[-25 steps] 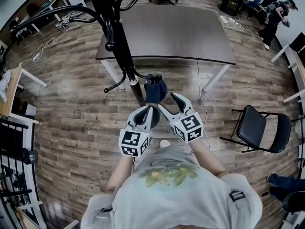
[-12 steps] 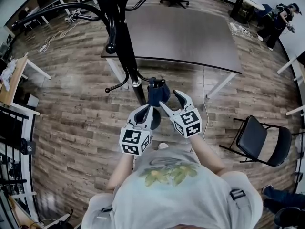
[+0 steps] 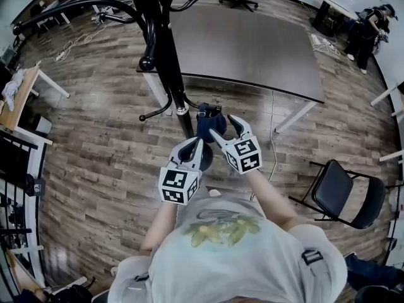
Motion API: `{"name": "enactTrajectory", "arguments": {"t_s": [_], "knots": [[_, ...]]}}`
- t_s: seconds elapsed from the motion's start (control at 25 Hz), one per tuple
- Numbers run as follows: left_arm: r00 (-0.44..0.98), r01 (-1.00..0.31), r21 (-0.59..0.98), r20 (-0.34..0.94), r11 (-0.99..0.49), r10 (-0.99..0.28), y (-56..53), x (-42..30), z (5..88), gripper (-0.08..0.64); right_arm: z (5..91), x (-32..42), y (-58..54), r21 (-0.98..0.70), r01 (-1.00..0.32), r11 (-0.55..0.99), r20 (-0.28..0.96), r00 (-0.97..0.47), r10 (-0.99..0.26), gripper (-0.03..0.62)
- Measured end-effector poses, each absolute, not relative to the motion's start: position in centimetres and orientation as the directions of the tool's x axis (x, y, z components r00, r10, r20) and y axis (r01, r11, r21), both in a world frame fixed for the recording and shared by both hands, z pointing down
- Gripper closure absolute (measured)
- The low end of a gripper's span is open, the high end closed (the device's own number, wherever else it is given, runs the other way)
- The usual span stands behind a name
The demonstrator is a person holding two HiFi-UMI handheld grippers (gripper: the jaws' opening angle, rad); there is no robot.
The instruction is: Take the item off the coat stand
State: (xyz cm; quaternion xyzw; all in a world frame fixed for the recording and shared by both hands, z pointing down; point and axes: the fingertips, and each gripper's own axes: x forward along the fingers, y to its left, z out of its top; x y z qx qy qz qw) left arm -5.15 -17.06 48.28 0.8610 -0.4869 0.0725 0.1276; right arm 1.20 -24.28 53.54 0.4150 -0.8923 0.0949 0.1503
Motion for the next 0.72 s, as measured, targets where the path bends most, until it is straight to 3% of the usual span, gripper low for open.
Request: {"name": "enactTrajectory", "arguments": {"t_s": [0.52,0.72], "knots": [[0.511,-0.860,0.168,0.266,-0.482,-0.818,-17.3,-5.3,49.3,0.545,57.6,0.4,-25.8,-0.021,-0.764,0.645,0.432,-0.589,-0.683,0.296],[0.510,-0.860,0.171,0.271,-0.480,-0.816,-17.1,-5.3,49.6,0.545,57.9,0.4,-25.4,0.013,-0.745,0.667,0.439,-0.596,-0.673,0.459]]}}
